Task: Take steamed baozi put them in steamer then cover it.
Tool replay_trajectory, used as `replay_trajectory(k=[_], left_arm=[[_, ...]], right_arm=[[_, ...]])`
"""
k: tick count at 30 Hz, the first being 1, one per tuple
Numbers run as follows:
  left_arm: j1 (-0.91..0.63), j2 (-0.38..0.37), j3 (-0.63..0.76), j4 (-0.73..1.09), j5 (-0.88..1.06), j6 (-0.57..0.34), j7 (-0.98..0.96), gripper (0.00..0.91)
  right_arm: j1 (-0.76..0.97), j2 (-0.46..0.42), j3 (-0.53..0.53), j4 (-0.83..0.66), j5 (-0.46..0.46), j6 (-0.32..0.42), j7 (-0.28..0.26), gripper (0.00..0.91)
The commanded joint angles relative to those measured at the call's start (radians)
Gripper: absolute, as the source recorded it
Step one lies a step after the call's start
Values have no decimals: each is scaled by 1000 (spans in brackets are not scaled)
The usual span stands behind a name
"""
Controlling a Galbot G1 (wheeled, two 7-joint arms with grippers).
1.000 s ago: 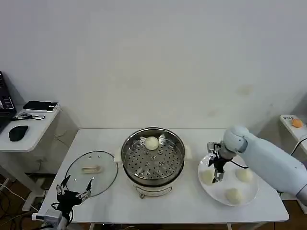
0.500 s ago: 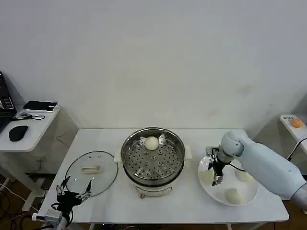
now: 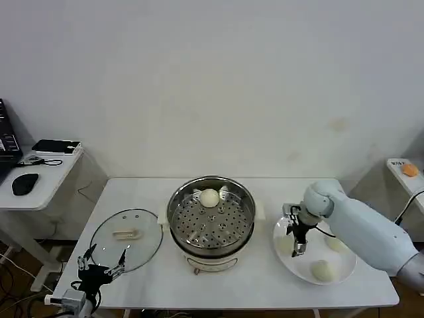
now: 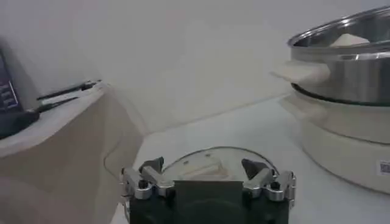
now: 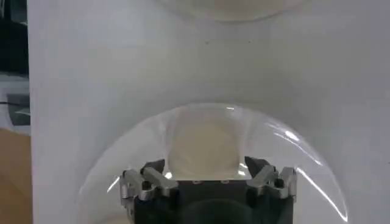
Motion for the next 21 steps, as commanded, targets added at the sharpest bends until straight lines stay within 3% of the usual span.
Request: replay_trajectory(k=[1, 21], left_arm=[[0, -1, 0, 0, 0, 0, 0, 907], [-11, -4, 9, -1, 1, 0, 0, 907]], right_arm=[[-1, 4, 3, -5, -3, 2, 2, 796], [62, -84, 16, 90, 42, -11, 3, 766]])
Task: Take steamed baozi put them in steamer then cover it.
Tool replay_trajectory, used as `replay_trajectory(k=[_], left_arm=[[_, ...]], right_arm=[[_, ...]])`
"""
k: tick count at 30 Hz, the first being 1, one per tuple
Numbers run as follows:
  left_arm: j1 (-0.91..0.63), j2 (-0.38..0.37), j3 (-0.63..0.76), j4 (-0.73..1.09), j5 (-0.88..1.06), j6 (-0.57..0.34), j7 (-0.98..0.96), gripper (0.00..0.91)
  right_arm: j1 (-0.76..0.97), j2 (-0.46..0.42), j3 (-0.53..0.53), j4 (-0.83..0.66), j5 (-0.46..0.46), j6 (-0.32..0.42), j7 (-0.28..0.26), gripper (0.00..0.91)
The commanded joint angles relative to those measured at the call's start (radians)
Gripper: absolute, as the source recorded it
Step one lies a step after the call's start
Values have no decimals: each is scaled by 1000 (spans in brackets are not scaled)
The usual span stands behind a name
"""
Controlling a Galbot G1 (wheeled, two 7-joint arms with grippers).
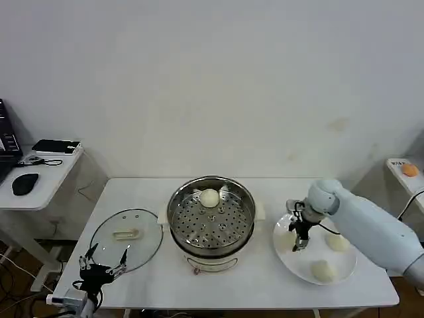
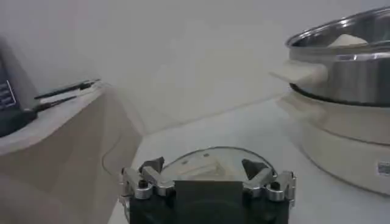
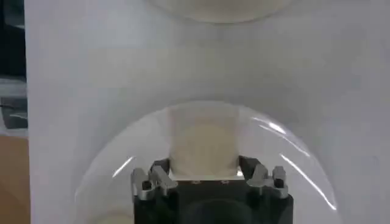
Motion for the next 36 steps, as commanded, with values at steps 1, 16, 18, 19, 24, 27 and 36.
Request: replay_trajectory(k=[1, 16, 18, 19, 24, 27, 36], left_arm=[[-4, 0, 1, -1, 0, 1, 0, 907], [-4, 2, -1, -24, -2, 2, 0, 907], [-6, 1, 0, -26, 0, 3, -4, 907], [-8, 0, 0, -26, 0, 3, -6, 907], [-15, -9, -2, -26, -2, 2, -9, 907], [-16, -10, -4, -24, -3, 1, -11, 907], [-19, -31, -11, -65, -4, 7, -15, 907]], right_arm=[[86, -62, -21, 70, 42, -12, -3, 766], [712, -48, -391, 147, 402, -104, -21, 766], [785, 7, -431, 131, 429, -111, -21, 766], [799, 23, -441, 126, 434, -114, -20, 766], [839, 132, -469, 82, 480, -135, -17, 766], [836, 208, -476, 49, 484, -140, -16, 766], [768, 396, -491, -42, 464, -149, -9, 776]])
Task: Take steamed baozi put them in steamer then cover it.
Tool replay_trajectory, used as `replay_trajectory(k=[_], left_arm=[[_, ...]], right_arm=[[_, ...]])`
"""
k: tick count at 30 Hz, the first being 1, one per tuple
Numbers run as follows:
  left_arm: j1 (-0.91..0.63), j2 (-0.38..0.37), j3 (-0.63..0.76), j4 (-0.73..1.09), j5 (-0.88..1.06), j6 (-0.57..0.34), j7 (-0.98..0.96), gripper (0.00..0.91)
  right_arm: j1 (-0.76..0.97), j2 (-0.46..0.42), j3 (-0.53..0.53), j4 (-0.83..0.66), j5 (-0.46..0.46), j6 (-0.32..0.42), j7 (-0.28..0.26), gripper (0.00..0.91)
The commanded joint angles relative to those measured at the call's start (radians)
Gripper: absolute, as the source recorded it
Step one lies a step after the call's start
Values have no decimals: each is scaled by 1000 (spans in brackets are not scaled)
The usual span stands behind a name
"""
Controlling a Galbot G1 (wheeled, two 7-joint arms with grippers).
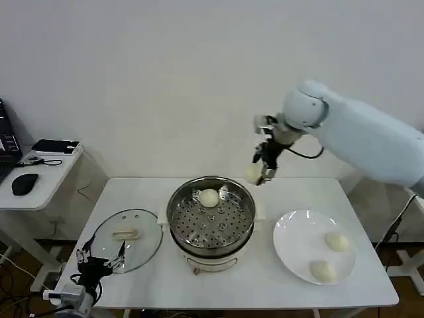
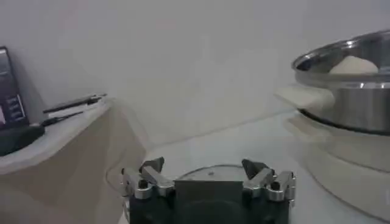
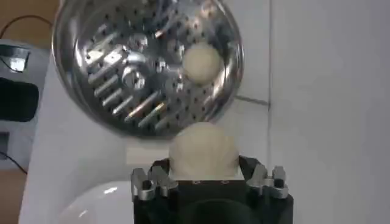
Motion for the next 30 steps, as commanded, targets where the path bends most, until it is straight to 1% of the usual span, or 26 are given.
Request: replay_trajectory(k=[1, 4, 7, 9, 11, 16, 22, 30], left_arm=[[-1, -10, 2, -23, 0, 1, 0, 907], [-6, -13, 3, -21, 0, 1, -2, 907], [-7, -13, 0, -21, -1, 1, -2, 907], [-9, -12, -1, -18, -1, 1, -2, 907], [-11, -10, 0, -13, -2, 0, -1, 907], [-15, -12, 3, -5, -4, -1, -1, 907], [-19, -10, 4, 1, -7, -1, -2, 907], [-16, -10, 3, 0, -12, -1, -1, 907]], right_arm=[[42, 222, -60, -86, 40, -14, 2, 766], [25, 274, -62, -113, 41, -15, 3, 776], [1, 319, -62, -142, 35, -15, 6, 766], [-20, 339, -62, -154, 28, -15, 7, 776], [-45, 361, -62, -167, 22, -14, 7, 766], [-103, 422, -49, -237, -1, -11, 12, 776], [-145, 465, -47, -263, -12, -11, 24, 766], [-179, 487, -44, -269, -18, -14, 35, 776]])
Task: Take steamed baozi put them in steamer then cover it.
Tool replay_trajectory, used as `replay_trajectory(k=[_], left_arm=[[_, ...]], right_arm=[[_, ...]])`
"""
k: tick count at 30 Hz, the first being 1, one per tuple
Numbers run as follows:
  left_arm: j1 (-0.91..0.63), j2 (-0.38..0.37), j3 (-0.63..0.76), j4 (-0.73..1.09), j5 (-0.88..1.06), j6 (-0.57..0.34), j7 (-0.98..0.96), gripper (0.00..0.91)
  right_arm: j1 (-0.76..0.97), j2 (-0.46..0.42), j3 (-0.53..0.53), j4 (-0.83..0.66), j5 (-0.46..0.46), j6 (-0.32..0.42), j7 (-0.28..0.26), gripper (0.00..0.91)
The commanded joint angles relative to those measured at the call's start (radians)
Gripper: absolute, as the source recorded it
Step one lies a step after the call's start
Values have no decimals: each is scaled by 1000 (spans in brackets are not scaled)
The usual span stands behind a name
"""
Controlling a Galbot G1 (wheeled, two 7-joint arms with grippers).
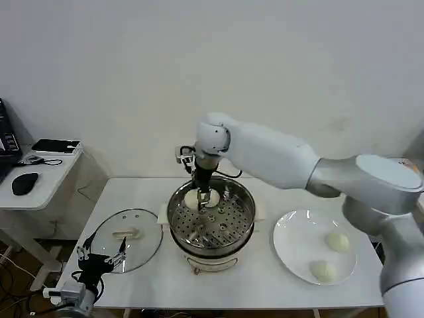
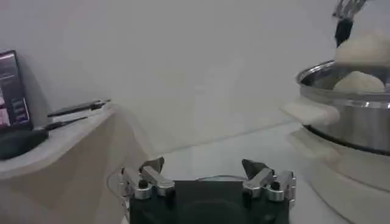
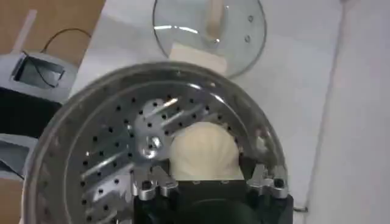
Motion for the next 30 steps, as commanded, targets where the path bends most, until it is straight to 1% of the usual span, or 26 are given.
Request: replay_trajectory(k=[1, 10, 14, 19, 20, 21, 24, 26, 30], left_arm=[[0, -1, 0, -1, -1, 1, 1, 907], [2, -5, 4, 1, 0, 0, 1, 907], [3, -6, 5, 2, -1, -1, 1, 907], [5, -7, 5, 2, -2, -1, 1, 907], [5, -7, 6, 2, -2, -2, 1, 907], [6, -7, 6, 3, -2, -2, 1, 907], [6, -7, 5, 4, -2, -2, 1, 907], [6, -7, 4, 4, -2, -3, 1, 907], [8, -8, 4, 4, -2, -3, 2, 907]], right_arm=[[-52, 63, -2, -30, -8, -3, 9, 776], [-73, 68, -6, -30, -37, -2, 16, 776], [-75, 70, -6, -35, -39, 0, 27, 776], [-78, 70, -6, -35, -45, 1, 27, 776], [-80, 69, -6, -34, -46, 1, 28, 786], [-81, 69, -6, -33, -48, 1, 29, 836], [-86, 67, -6, -30, -47, 1, 30, 846], [-88, 66, -6, -27, -47, 1, 29, 907], [-88, 61, -6, -24, -48, 0, 38, 907]])
